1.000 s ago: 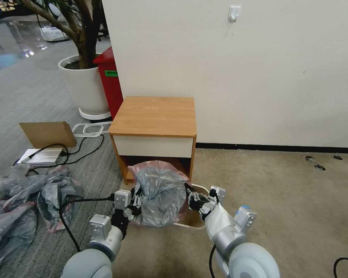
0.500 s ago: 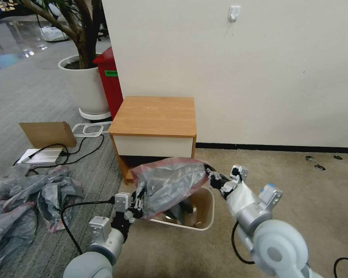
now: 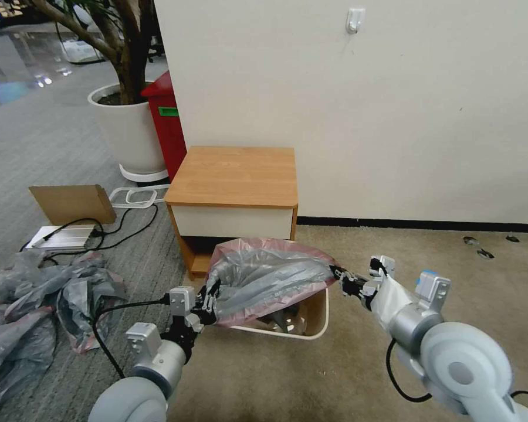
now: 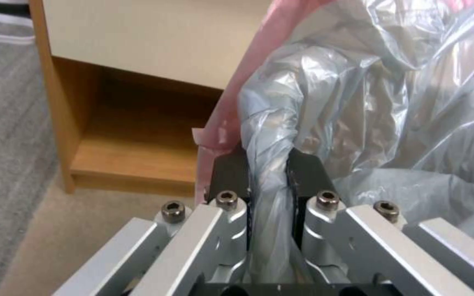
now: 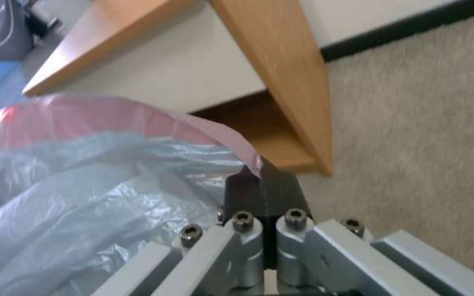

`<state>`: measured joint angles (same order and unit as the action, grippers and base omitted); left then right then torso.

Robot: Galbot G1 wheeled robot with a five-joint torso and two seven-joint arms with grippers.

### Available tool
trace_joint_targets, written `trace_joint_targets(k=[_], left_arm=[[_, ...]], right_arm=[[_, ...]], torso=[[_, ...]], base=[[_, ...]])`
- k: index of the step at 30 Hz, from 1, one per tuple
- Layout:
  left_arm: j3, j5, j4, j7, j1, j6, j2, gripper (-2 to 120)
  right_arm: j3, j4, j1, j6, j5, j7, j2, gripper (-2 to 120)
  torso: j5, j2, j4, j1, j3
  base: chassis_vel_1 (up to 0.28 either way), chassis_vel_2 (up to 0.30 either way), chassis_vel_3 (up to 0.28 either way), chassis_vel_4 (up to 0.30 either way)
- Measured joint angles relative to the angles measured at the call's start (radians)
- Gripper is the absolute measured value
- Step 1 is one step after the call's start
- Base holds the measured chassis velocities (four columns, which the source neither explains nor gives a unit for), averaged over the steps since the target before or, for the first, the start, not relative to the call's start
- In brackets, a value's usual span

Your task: Pick up the garbage bag from the table and place it over the trash can.

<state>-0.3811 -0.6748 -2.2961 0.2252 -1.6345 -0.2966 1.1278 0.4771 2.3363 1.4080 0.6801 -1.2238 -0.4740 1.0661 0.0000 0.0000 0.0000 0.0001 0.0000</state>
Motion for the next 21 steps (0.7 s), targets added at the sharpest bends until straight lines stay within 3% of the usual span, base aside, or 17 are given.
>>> trace_joint_targets(k=[8, 21], left_arm=[[-0.026, -0.12, 0.001, -0.006, 0.02, 0.007, 0.009, 9], [-0.059, -0.266, 0.025, 0.012, 0.048, 0.007, 0.008, 9]], right_arm=[[0.062, 0.04, 0.033, 0.029, -0.152, -0.038, -0.021, 0], [0.099, 0.063, 0.061, 0.028, -0.264, -0.048, -0.026, 0]], torso=[[0.0, 0.0, 0.0, 0.0, 0.0], [0.0, 0.0, 0.0, 0.0, 0.0]], base=[[0.0, 0.0, 0.0, 0.0], [0.0, 0.0, 0.0, 0.0]])
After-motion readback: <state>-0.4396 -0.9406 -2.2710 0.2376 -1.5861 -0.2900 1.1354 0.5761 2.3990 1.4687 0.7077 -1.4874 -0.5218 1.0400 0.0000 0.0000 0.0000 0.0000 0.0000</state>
